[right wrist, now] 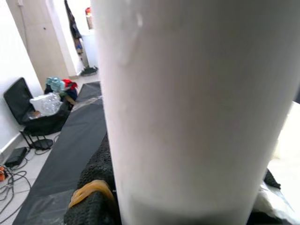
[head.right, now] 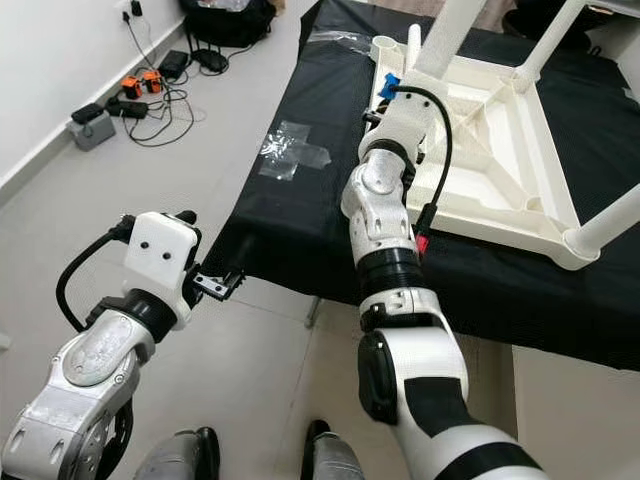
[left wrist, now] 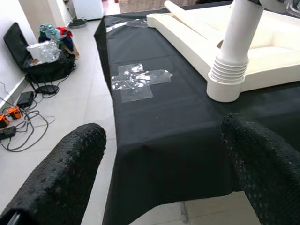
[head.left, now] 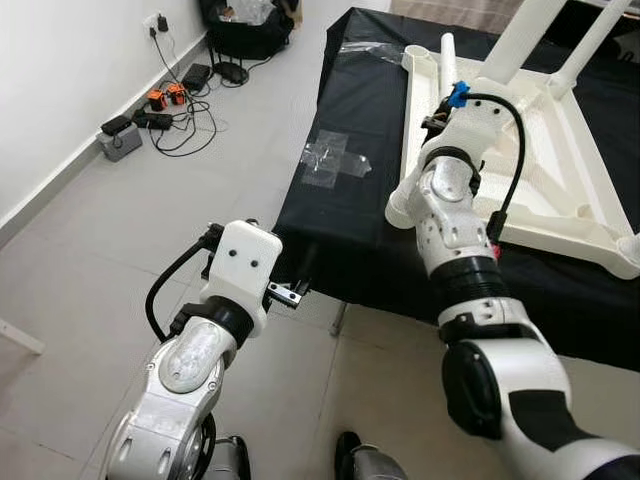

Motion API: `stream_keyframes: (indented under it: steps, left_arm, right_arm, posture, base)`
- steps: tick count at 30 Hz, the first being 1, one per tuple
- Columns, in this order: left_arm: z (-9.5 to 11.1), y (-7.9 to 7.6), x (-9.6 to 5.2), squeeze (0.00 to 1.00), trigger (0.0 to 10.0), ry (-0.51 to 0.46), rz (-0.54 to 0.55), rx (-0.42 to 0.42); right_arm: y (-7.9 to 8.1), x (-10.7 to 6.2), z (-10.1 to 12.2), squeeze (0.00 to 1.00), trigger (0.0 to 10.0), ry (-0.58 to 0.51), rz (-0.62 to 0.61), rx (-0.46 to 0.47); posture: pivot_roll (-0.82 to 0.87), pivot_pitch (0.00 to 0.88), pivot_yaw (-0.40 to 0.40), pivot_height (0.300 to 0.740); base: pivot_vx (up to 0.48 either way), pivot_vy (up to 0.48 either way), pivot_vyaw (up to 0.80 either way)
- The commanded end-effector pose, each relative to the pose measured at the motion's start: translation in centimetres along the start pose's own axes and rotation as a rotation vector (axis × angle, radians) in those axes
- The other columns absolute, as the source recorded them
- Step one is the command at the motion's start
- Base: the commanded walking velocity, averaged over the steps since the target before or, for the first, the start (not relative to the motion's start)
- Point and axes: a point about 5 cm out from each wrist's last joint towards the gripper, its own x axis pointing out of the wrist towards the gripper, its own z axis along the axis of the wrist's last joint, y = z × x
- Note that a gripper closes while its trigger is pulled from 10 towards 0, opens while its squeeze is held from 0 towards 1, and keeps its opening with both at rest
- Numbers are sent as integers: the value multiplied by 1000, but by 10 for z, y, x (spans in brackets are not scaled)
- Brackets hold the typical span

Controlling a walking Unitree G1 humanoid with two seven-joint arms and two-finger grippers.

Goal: Building children table

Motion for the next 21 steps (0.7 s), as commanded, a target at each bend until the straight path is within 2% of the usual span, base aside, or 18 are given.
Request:
stream_keyframes:
  steps: [1,5,7,9,17,21]
  left_arm:
    - [-1,0,-1,0,10000,-2,-7,6]
    - [0,1,-1,0,10000,-3,-6,7]
    - [0,1,0,0,10000,-5,-5,9]
    - [1,1,0,0,10000,-8,-3,9]
    - [1,0,0,0,10000,-11,2,8]
    - [1,1,0,0,10000,-11,5,8]
  right_arm:
    - [-11,-9,-38,0,10000,146,-30,-85]
    - [-10,-12,-40,0,10000,151,-36,-101]
    - [-4,-16,-43,0,10000,159,-53,-133]
    - [2,-19,-45,0,10000,168,-65,-123]
    - [5,-22,-49,0,10000,178,-129,-167]
    - [1,-25,-51,0,10000,202,-262,-177]
  posture:
    - [75,259,-85,740]
    - [75,259,-85,740]
    - [74,260,-84,740]
    - [74,261,-87,740]
    - [71,262,-90,740]
    - [71,264,-93,740]
  base:
    - [0,0,0]
    - [0,0,0]
    - [0,0,0]
    - [0,0,0]
    - [0,0,0]
    - [0,0,0]
